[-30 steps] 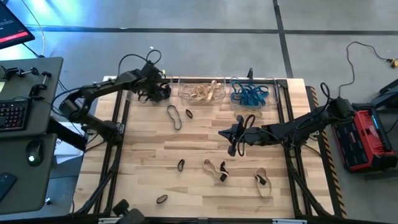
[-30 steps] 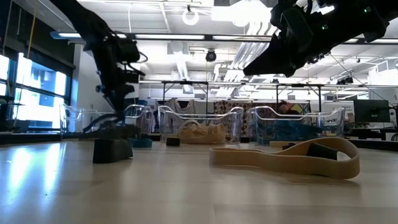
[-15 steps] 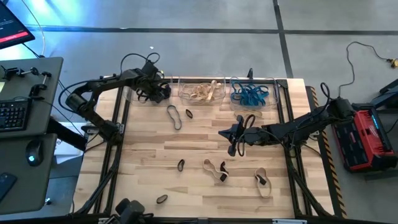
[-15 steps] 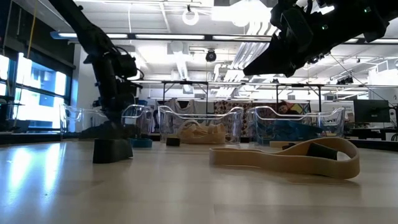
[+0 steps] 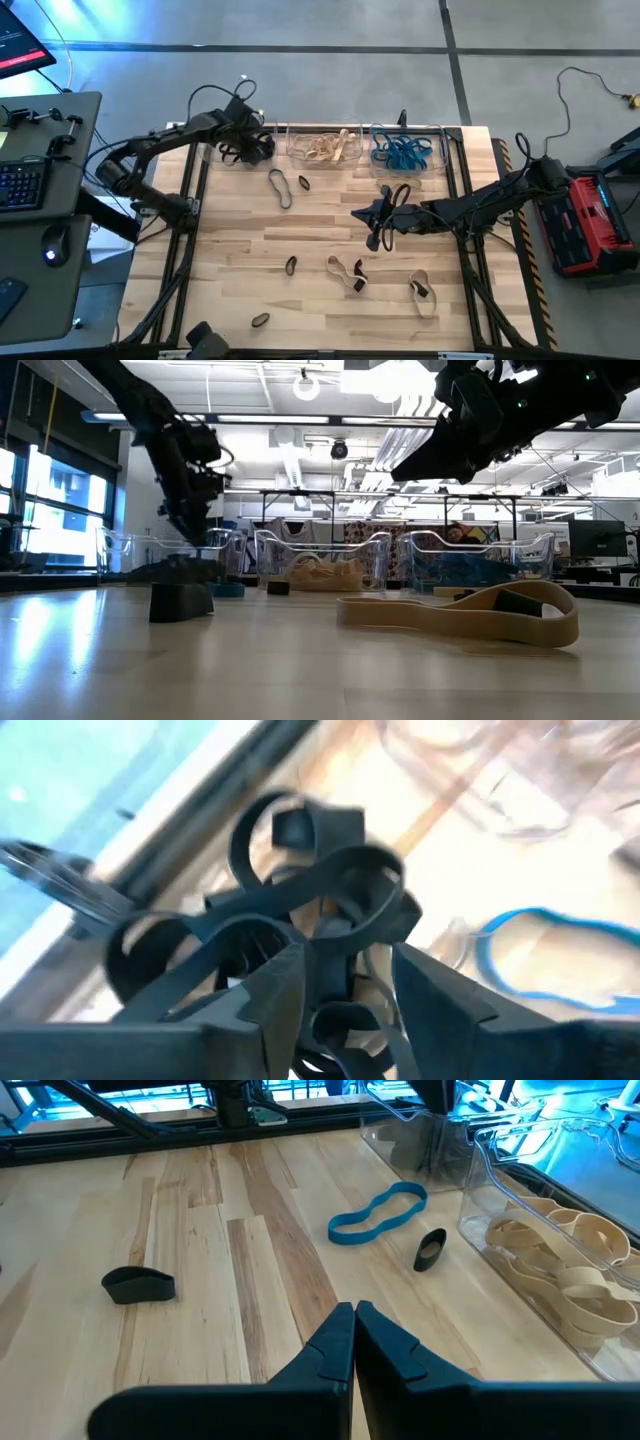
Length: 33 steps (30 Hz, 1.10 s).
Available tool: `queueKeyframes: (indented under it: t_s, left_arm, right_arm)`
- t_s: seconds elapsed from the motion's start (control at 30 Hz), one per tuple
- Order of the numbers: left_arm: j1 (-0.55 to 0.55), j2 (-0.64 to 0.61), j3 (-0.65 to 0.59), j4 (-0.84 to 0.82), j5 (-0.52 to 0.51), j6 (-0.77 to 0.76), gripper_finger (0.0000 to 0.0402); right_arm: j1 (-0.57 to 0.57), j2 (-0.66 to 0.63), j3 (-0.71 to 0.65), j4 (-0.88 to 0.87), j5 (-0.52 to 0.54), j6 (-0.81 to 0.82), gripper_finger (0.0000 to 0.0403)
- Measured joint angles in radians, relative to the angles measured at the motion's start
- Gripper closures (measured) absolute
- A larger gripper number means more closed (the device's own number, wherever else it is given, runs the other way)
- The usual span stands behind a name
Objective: Sort rubber bands into baskets
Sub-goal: Put the brown rubber band into the middle transparent bin
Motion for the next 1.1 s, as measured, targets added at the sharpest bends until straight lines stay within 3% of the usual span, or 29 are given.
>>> queueKeyframes:
  t_s: [0.3,0.63,0.87,1.1]
  left_arm:
    - [-0.105,-0.201,0.0,-0.069,-0.002,-0.005,0.024]
    - [-0.501,-0.289,0.0,-0.176,0.002,0.004,0.024]
    - [-0.772,-0.259,0.0,-0.025,0.002,-0.007,0.024]
    - [-0.94,-0.149,0.0,0.196,0.002,0.079,0.024]
  right_arm:
    - [0.0,0.0,0.0,0.0,0.0,-0.001,0.0403]
    - [0.0,0.0,0.0,-0.003,-0.006,-0.003,0.0403]
    - [0.027,0.0,0.0,-0.033,-0.049,-0.004,0.0403]
    - [0.073,0.0,0.0,-0.085,-0.007,0.0,0.0399]
